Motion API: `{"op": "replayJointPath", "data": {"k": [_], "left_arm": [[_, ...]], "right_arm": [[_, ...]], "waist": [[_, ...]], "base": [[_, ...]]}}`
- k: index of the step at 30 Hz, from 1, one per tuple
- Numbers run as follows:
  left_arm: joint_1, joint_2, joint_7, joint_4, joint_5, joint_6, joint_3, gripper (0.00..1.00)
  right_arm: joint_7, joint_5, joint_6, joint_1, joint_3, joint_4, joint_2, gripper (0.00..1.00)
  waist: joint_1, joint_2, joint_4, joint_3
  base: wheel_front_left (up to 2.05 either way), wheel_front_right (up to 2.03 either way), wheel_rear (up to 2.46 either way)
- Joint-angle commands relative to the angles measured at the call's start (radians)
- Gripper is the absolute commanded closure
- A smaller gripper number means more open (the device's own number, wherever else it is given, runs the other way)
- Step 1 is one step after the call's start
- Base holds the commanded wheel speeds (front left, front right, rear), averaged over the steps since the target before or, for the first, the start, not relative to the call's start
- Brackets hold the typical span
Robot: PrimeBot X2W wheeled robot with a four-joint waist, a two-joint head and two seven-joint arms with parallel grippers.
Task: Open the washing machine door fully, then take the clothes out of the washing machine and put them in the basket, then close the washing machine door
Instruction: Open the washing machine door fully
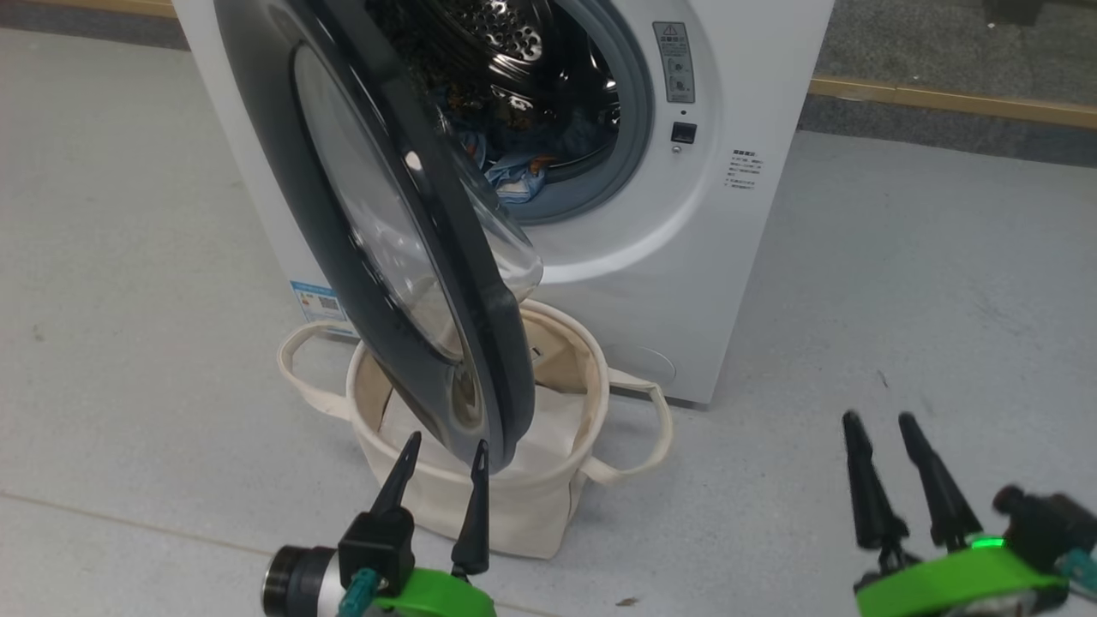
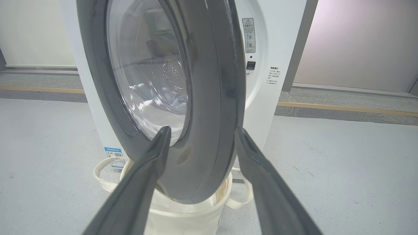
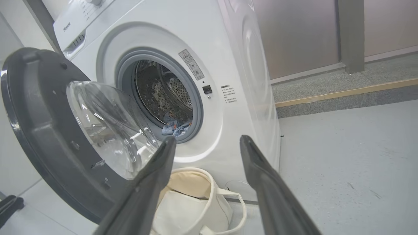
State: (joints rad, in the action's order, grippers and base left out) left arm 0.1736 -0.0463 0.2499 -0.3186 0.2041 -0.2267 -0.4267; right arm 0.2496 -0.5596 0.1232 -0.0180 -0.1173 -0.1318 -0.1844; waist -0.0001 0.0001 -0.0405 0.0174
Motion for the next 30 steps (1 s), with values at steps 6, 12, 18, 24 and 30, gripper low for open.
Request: {"op": "replayJointPath", "data": {"k": [6, 12, 18, 24, 30], "left_arm": [[0.023, -0.004, 0.012, 0.033, -0.017, 0.006, 0.053, 0.0], [0.029, -0.004, 0.012, 0.031, -0.023, 0.009, 0.062, 0.0], [0.03, -0.004, 0.012, 0.027, -0.018, 0.008, 0.072, 0.0], [0.031, -0.004, 0.012, 0.024, -0.012, 0.008, 0.068, 0.0], [0.037, -0.004, 0.012, 0.048, 0.017, 0.012, 0.071, 0.0]], "right_arm": [[0.012, 0.162, 0.008, 0.051, 0.038, 0.062, 0.057, 0.0], [0.012, 0.18, 0.008, 0.059, 0.088, 0.047, 0.101, 0.0], [0.012, 0.173, 0.008, 0.052, 0.089, 0.052, 0.119, 0.0], [0.012, 0.176, 0.008, 0.038, 0.083, 0.061, 0.125, 0.0], [0.012, 0.173, 0.008, 0.034, 0.075, 0.071, 0.128, 0.0]], "waist": [[0.0001, -0.0001, 0.019, -0.012], [0.0001, -0.0001, 0.016, -0.028], [0.0001, -0.0001, 0.007, -0.039], [0.0001, -0.0001, -0.004, -0.047], [0.0001, -0.0001, -0.009, -0.053]], "base": [[0.0, 0.0, 0.0], [0.0, 0.0, 0.0], [0.0, 0.0, 0.0], [0.0, 0.0, 0.0], [0.0, 0.0, 0.0]]}}
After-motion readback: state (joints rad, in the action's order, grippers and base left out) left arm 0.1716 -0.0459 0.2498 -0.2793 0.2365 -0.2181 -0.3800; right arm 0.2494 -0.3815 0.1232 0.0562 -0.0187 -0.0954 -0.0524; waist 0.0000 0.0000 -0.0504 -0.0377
